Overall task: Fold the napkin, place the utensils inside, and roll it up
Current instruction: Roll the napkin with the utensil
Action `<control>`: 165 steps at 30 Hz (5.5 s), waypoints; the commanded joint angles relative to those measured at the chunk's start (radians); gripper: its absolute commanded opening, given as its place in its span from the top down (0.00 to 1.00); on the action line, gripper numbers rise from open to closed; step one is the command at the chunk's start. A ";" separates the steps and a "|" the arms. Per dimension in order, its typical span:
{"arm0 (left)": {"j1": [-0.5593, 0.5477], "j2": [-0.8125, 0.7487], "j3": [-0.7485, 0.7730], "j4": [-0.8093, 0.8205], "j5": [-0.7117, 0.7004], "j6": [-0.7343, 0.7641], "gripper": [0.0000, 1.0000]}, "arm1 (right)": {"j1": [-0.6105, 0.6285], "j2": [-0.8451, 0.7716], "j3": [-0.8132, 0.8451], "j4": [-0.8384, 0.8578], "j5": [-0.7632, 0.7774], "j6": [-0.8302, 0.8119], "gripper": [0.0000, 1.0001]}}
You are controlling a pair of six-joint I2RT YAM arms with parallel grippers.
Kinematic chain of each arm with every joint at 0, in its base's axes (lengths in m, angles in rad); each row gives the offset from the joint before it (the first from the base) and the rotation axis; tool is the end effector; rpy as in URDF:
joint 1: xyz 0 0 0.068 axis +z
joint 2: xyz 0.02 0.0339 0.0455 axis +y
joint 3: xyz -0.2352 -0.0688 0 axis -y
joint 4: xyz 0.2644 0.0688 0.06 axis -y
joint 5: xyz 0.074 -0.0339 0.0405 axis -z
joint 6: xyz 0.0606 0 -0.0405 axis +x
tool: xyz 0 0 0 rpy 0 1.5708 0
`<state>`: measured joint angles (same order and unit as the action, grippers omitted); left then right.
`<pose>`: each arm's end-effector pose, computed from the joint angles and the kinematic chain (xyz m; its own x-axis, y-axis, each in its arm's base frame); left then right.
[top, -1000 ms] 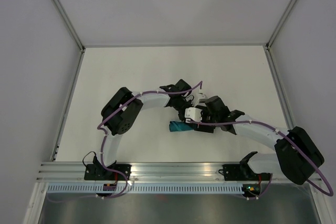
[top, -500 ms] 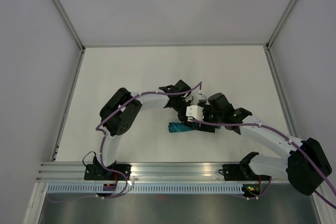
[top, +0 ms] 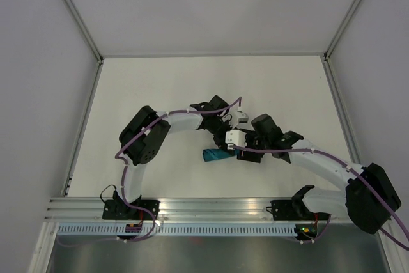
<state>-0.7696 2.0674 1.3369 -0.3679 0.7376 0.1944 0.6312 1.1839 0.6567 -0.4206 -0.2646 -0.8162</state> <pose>0.2755 -0.3237 0.0827 -0.4855 0.6695 -0.5621 0.8445 0.1929 -0.4997 0.2064 0.1705 0.1425 0.0556 -0.8304 -0.5544 -0.9522 0.1229 -0.2796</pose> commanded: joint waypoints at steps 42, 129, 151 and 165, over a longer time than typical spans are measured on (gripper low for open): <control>0.056 0.096 0.056 -0.098 0.114 0.022 0.59 | 0.099 0.215 -0.077 0.372 0.011 -0.063 0.52; 0.213 -0.155 -0.170 0.379 -1.061 -1.112 0.38 | -0.079 1.040 0.686 0.072 -0.061 1.094 0.85; 0.214 -0.012 0.004 0.267 -1.029 -0.969 0.75 | -0.088 0.974 0.719 0.033 -0.067 1.034 0.47; 0.216 0.080 0.165 0.132 -0.983 -0.809 0.74 | -0.103 0.898 0.709 -0.011 -0.059 0.965 0.29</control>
<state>-0.5587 2.0869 1.4761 -0.2100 -0.2169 -0.6781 0.4923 2.0842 1.4185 -0.2504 -0.2916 0.2157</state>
